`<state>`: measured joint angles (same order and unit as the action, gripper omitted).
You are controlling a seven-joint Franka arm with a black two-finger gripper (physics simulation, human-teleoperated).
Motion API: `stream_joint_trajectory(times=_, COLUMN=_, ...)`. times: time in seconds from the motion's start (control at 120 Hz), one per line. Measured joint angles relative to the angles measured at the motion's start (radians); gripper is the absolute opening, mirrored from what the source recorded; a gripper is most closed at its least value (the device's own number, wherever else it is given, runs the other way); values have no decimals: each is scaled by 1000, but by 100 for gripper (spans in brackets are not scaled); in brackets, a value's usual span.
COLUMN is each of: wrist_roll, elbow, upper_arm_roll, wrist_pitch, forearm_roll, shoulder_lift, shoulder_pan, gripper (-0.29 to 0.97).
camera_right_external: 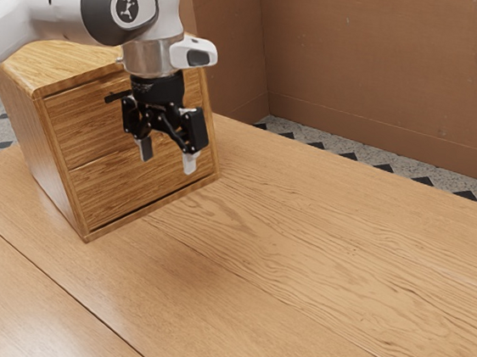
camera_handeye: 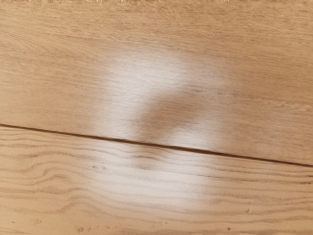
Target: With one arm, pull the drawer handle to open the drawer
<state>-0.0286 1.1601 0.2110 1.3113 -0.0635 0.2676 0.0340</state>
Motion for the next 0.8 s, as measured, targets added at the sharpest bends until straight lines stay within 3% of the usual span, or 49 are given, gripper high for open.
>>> stream_joint_trajectory(times=0.258, wrist_roll=-8, elbow=-2, upper_arm_roll=2, wrist_pitch=-17, forearm_roll=-4, shoulder_lift=-4, shoulder_pan=-2, gripper=68)
stream_joint_trajectory(times=0.333, wrist_roll=-74, elbow=-34, upper_arm_roll=-2, wrist_pitch=-5, forearm_roll=-23, shoulder_lift=-168, shoulder_pan=12, gripper=68)
stream_joint_trajectory(times=0.4, wrist_roll=-162, elbow=-41, upper_arm_roll=-1, wrist_pitch=15, forearm_roll=-60, shoulder_lift=-215, shoulder_pan=19, gripper=68)
stream_joint_trajectory(times=0.575, wrist_roll=-355, elbow=-75, upper_arm_roll=-44, wrist_pitch=143, forearm_roll=-65, shoulder_lift=-94, shoulder_pan=22, gripper=68)
stream_joint_trajectory(times=0.8, wrist_roll=-529, elbow=-69, upper_arm_roll=-53, wrist_pitch=268, forearm_roll=-33, shoulder_lift=-39, shoulder_pan=26, gripper=68)
